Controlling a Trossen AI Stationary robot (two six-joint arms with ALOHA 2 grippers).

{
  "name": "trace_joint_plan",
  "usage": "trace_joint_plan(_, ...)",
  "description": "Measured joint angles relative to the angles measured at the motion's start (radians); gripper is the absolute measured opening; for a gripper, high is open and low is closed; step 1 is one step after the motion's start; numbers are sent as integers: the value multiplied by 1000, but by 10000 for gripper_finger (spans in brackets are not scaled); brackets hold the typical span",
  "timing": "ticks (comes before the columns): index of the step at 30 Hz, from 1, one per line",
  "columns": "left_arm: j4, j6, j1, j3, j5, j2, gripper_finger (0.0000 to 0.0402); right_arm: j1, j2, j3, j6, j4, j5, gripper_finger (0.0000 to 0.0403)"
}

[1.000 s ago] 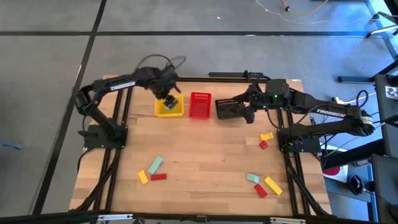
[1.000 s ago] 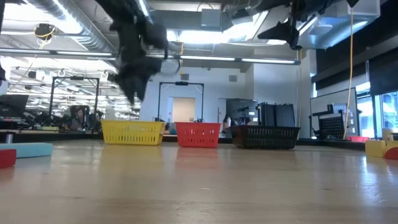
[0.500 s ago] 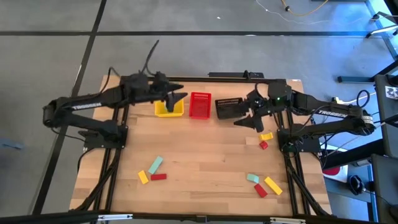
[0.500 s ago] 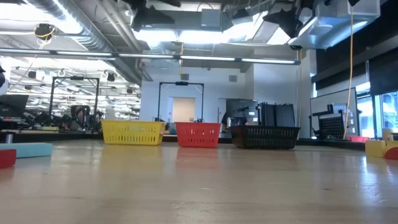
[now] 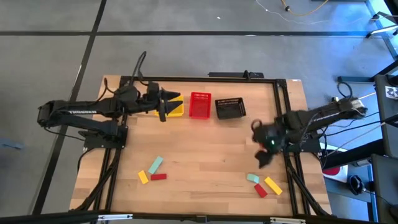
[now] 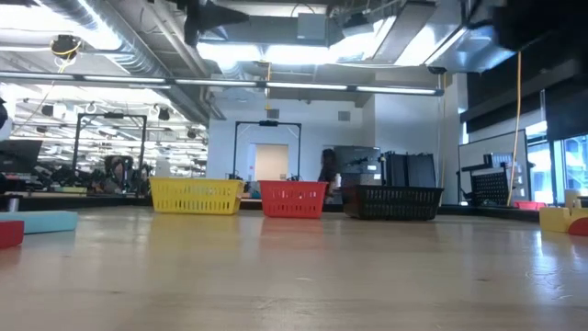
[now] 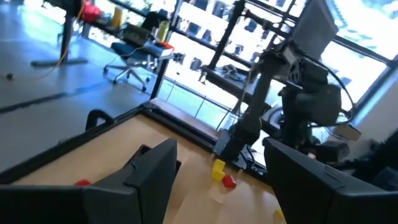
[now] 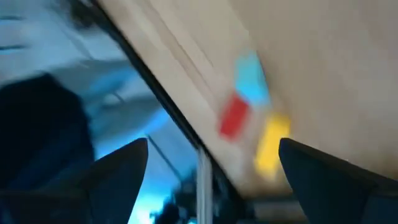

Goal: Sort & place blocks by color
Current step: Put the bottom right yellow block into the red basket

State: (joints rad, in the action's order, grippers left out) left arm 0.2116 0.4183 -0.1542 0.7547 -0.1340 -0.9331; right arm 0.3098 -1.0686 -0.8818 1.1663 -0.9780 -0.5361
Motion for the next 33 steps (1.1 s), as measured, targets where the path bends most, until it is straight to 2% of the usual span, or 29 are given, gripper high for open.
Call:
trace_joint_plan(6, 2, -78, 0, 0, 49, 19, 234, 321, -66, 0, 559, 12, 41, 363)
trace_joint_plan(8, 2, -81, 0, 0, 50, 20, 234, 393, -99, 0, 667, 41, 88, 363)
trace_joint_plan(11, 3, -81, 0, 0, 50, 20, 234, 456, -157, 0, 746, 34, 150, 363)
trace_joint_plan(19, 3, -82, 0, 0, 50, 20, 234, 474, -366, 10, 740, 27, 170, 363)
trace_joint_plan(23, 8, -82, 0, 0, 50, 20, 234, 474, -453, 50, 710, 105, 169, 354)
trace_joint_plan(29, 8, -82, 0, 0, 47, 20, 234, 474, -515, 143, 709, 241, 151, 323)
trace_joint_plan(33, 10, -82, 0, 0, 43, 20, 234, 472, -513, 193, 710, 321, 142, 307)
